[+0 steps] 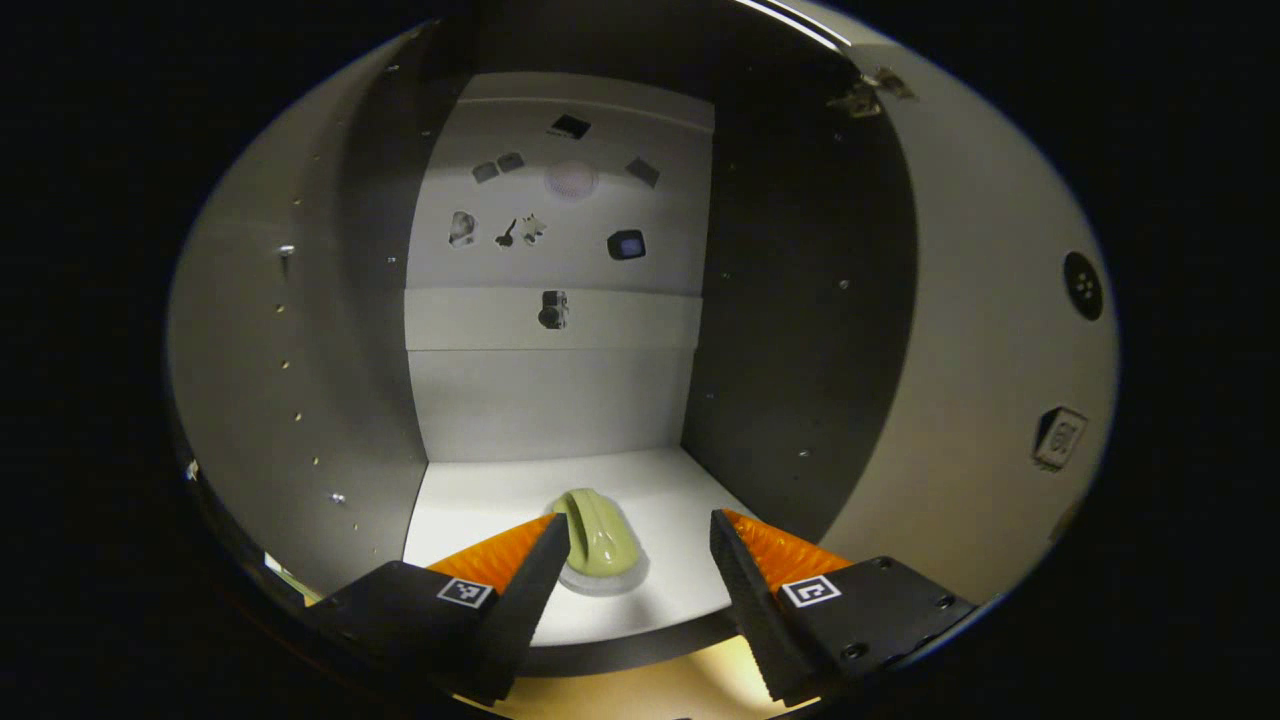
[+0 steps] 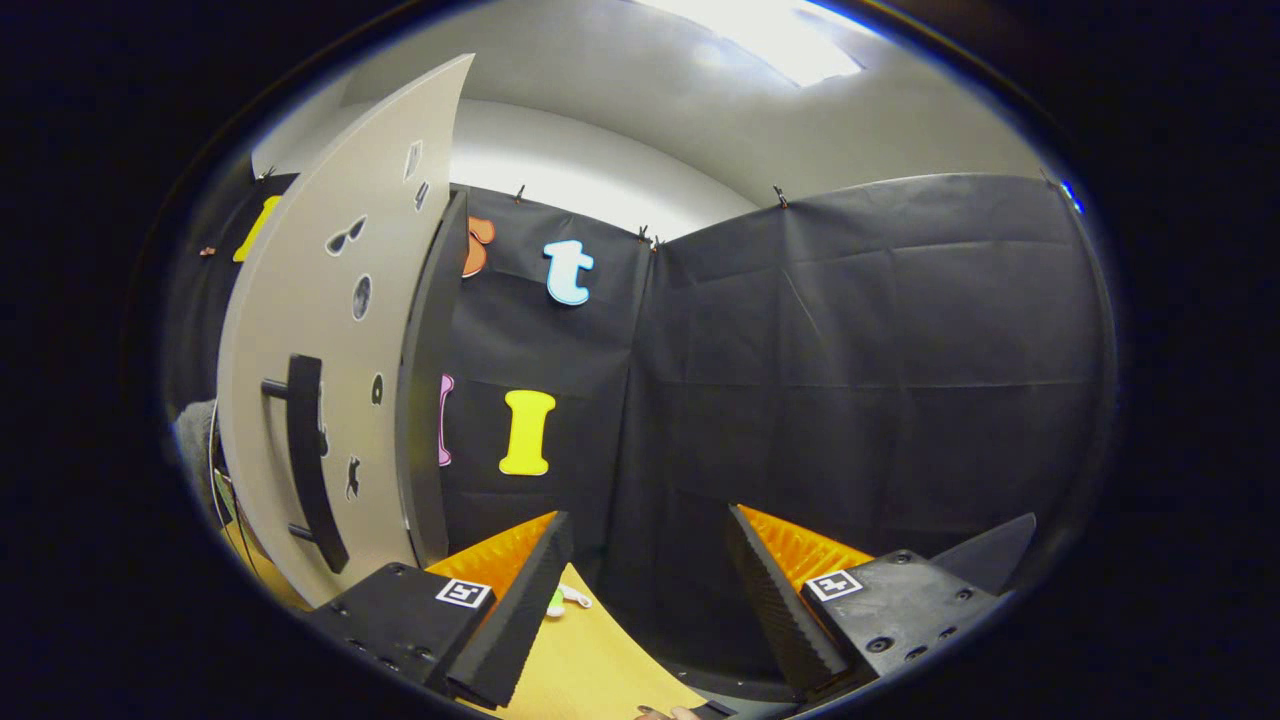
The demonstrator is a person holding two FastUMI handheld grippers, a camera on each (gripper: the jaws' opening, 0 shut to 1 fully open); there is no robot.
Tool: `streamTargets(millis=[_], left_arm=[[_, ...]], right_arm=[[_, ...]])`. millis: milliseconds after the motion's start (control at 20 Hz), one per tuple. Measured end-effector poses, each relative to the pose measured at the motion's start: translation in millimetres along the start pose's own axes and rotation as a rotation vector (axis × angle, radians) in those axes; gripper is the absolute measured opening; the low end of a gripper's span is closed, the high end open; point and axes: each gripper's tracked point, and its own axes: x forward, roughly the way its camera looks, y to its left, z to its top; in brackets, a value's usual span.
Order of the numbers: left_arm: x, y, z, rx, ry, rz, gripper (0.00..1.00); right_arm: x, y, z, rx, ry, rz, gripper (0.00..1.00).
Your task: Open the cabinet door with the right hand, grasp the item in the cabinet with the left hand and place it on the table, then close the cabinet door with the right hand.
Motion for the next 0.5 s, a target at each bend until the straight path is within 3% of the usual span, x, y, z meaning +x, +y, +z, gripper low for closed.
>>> streamTargets(millis=[200, 500], left_arm=[[45.5, 8.9, -10.8, 0.041, 0.053, 0.058, 0.86], [86.2, 34.3, -37.2, -0.042, 0.127, 0.137, 0.8]], right_arm=[[22.3, -2.3, -28.6, -0.038, 0.078, -0.001, 1.0], [47.4, 3.3, -43.6, -0.07, 0.111, 0.01, 0.98]])
